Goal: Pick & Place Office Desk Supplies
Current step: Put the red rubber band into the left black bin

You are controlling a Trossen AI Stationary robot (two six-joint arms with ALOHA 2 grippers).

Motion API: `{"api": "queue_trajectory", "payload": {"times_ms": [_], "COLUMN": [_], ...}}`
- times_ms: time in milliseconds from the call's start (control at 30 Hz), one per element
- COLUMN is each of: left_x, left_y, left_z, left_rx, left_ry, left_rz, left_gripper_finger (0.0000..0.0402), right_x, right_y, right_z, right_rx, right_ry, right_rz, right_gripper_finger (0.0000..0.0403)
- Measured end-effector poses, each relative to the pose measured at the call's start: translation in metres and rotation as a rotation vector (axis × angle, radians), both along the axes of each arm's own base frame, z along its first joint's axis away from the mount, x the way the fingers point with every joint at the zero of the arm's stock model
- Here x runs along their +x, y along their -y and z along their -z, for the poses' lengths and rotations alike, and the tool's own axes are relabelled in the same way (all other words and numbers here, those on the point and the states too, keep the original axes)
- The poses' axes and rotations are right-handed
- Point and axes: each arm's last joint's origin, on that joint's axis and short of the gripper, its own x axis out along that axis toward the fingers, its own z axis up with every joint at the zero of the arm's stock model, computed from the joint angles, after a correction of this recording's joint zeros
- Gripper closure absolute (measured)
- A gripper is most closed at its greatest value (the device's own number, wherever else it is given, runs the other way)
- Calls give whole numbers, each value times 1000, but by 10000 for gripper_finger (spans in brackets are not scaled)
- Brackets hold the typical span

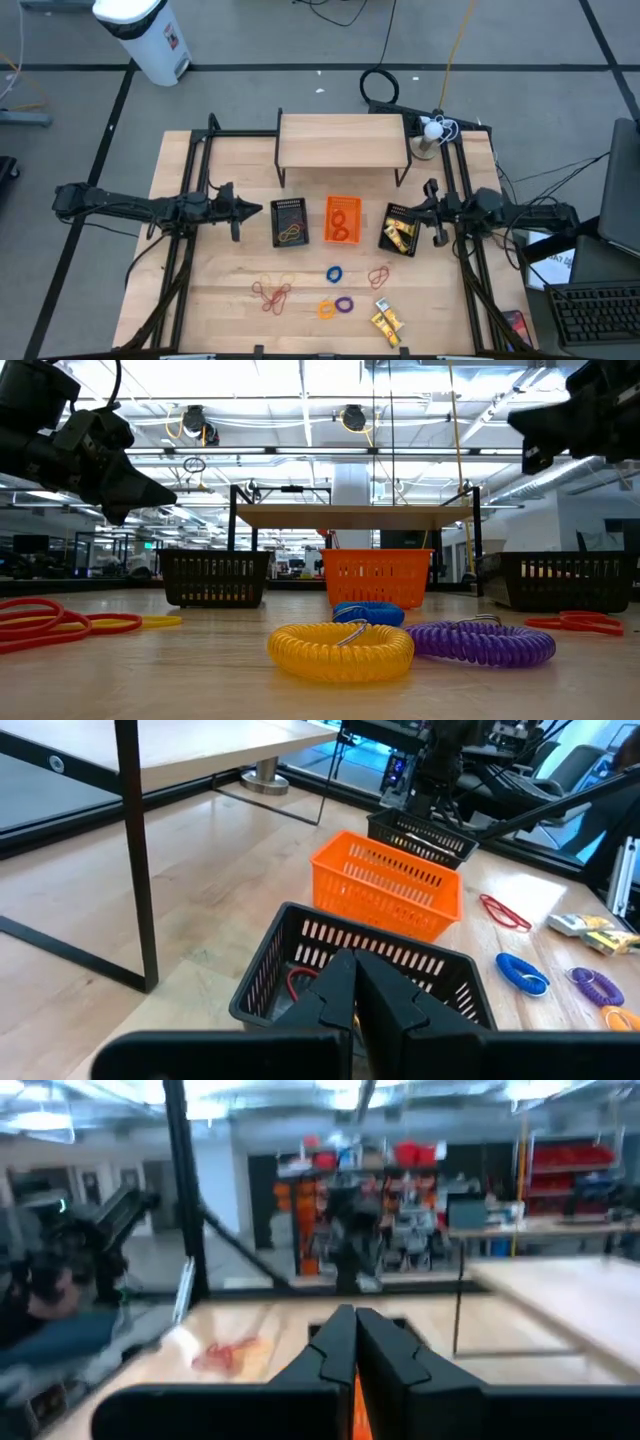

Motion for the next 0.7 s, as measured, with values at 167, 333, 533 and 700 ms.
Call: {"api": "queue_trajectory", "payload": {"times_ms": [167, 333, 533, 700], "left_x": [0, -1, -1, -1], "left_y": [0, -1, -1, 0], "left_z": [2, 2, 2, 5], "left_rx": [7, 8, 5, 7], "left_ry": [-24, -20, -21, -51], "left_rz": [-4, -31, -30, -16], "left_gripper_finger": [392, 392, 392, 392], "right_x": [0, 1, 1, 2], "right_y": [0, 0, 1, 2], "right_z": [1, 5, 10, 13], "right_rx": [-1, 32, 14, 18], "right_ry": [-7, -57, -101, -137], "right_rz": [4, 1, 37, 76], "right_gripper_finger": [402, 402, 402, 401]}}
